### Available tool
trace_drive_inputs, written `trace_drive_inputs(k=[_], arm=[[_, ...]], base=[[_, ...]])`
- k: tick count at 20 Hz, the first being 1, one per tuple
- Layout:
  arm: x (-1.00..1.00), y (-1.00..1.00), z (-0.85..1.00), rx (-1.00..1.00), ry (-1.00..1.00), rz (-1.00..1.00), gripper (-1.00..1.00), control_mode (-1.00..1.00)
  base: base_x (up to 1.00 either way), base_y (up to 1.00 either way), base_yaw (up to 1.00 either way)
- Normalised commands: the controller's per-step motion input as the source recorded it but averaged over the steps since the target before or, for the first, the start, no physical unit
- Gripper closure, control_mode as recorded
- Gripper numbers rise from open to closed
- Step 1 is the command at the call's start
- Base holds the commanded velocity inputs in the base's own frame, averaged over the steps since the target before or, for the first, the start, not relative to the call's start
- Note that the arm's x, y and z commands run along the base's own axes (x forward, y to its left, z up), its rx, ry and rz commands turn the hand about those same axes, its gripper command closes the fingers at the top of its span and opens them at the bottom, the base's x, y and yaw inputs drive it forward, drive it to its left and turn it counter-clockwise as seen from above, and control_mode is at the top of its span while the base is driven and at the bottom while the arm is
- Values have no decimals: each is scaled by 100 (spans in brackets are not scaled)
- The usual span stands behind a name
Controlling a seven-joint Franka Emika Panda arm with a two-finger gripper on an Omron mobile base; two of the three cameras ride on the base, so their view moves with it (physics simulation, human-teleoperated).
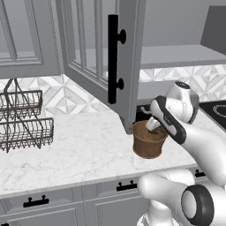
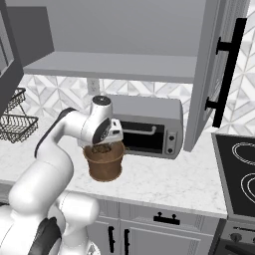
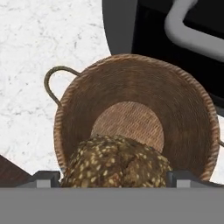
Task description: Open the cabinet, pick up the bread from the cabinet and place it in the basket. Then move the basket to the dining counter.
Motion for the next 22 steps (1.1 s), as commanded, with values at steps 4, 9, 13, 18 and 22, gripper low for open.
trace_drive_inputs(k=[4,9,13,18,22], arm=[[31,0,-41,0,1,0,100,-100],[31,0,-41,0,3,0,100,-100],[13,-5,-30,0,1,0,100,-100],[18,-7,-19,0,4,0,100,-100],[26,0,-18,0,4,0,100,-100]], base=[[0,0,0],[0,0,0],[0,0,0],[0,0,0],[0,0,0]])
